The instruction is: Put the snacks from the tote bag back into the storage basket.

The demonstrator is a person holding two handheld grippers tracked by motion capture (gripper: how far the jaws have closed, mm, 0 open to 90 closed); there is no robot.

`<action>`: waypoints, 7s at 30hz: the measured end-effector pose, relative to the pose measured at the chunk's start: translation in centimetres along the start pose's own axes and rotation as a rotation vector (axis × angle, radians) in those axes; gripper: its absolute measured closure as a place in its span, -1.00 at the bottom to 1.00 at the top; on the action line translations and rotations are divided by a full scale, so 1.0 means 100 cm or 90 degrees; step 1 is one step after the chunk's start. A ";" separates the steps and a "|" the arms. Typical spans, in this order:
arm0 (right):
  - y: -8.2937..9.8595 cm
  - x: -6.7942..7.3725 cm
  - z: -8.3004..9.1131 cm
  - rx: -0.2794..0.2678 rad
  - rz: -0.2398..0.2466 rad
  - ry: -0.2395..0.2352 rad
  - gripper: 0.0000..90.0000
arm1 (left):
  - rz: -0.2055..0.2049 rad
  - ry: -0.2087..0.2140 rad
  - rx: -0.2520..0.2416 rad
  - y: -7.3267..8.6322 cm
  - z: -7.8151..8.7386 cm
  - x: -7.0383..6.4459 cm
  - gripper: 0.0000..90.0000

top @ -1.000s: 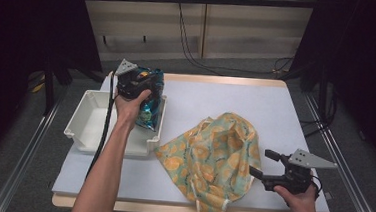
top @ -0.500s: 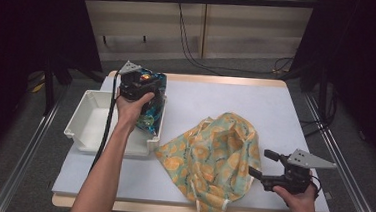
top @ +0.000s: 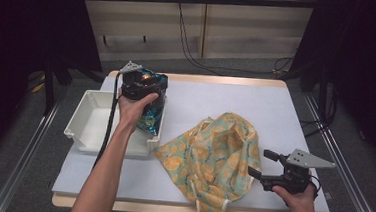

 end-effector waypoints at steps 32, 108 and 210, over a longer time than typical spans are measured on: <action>0.000 0.001 0.000 0.003 0.004 0.003 -0.68 | -0.081 0.043 0.085 0.036 0.095 0.005 0.21; 0.004 0.004 -0.005 0.015 0.007 -0.005 -0.68 | -0.078 0.001 0.317 0.125 0.017 0.039 0.90; 0.006 0.000 0.002 0.010 0.002 0.004 -0.68 | -0.078 0.050 0.074 0.025 0.026 0.005 0.64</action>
Point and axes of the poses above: each handheld gripper's, and its own axes: z roughly backward along the jaws, y roughly out of its underside, x roughly to its left, the point moved 10 cm from there along -z, roughly forward along the jaws, and after that the axes turned 12 degrees about z, right-handed, at the moved point
